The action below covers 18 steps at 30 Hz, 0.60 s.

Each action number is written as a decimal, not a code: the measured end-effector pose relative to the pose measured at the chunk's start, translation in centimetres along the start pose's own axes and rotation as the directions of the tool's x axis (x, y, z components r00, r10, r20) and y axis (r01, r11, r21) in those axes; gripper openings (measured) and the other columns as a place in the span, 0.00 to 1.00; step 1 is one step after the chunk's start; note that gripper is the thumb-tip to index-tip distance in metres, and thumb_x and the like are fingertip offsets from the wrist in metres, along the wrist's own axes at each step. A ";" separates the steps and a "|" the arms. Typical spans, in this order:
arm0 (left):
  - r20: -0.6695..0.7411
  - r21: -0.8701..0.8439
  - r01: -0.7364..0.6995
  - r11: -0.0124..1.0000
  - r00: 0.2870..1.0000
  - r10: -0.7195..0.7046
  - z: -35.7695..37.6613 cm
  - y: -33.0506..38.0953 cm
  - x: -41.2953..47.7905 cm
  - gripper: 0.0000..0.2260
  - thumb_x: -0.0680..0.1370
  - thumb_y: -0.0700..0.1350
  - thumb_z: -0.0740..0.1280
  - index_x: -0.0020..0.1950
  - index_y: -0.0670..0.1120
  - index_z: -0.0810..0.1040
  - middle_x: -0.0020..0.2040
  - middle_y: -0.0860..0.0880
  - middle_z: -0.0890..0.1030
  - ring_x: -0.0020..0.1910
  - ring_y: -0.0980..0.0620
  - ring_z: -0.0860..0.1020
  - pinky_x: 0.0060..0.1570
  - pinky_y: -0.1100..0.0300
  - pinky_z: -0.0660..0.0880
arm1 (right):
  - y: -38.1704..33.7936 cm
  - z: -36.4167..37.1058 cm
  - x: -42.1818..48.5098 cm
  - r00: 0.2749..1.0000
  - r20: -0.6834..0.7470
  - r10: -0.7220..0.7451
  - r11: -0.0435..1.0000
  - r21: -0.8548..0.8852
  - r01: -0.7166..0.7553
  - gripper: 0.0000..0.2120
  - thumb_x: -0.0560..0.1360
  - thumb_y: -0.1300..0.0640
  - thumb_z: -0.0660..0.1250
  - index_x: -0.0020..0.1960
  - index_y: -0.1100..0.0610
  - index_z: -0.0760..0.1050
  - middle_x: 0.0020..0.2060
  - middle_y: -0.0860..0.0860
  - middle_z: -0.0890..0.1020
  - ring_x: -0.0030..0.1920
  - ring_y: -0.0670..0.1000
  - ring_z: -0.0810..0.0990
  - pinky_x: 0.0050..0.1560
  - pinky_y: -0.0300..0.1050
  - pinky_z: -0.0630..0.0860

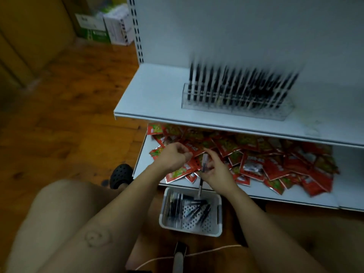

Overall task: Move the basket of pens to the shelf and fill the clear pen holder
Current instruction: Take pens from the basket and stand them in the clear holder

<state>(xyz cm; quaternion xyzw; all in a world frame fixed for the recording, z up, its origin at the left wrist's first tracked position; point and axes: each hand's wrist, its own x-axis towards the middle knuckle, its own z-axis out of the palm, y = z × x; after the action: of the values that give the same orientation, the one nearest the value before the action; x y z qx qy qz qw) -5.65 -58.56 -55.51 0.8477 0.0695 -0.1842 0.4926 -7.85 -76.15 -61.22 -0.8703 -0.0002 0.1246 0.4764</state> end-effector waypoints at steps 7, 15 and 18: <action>-0.118 0.018 -0.184 0.983 0.976 0.185 -0.8 6.3 -1.7 0.07 0.76 0.49 0.69 0.51 0.49 0.79 0.44 0.52 0.81 0.41 0.55 0.78 0.39 0.62 0.71 | -7.5 -5.8 -1.8 0.963 -0.165 -0.212 0.977 -0.036 0.209 0.22 0.74 0.65 0.69 0.63 0.47 0.72 0.40 0.51 0.75 0.29 0.45 0.73 0.34 0.35 0.70; -0.369 0.001 -0.277 0.961 0.893 0.257 -3.3 9.4 0.4 0.09 0.77 0.49 0.68 0.55 0.48 0.77 0.52 0.50 0.80 0.48 0.48 0.77 0.47 0.55 0.74 | -11.6 -14.8 -0.6 0.790 -0.541 -0.288 0.947 -0.036 0.320 0.21 0.74 0.61 0.71 0.61 0.44 0.70 0.44 0.46 0.77 0.38 0.46 0.81 0.44 0.40 0.81; -0.466 -0.007 -0.261 0.965 0.855 0.228 -4.1 9.3 2.2 0.14 0.77 0.49 0.68 0.60 0.46 0.74 0.57 0.48 0.78 0.52 0.50 0.75 0.50 0.56 0.71 | -11.7 -17.8 0.6 0.644 -0.711 -0.282 0.939 -0.067 0.338 0.21 0.74 0.61 0.70 0.63 0.46 0.71 0.42 0.42 0.76 0.35 0.37 0.78 0.40 0.28 0.76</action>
<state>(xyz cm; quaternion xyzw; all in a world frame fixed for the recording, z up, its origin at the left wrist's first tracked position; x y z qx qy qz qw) 0.11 -59.87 -47.00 0.8511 0.0829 0.0892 0.5106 -2.01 -84.44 -42.43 -0.8193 0.0390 -0.3042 0.4844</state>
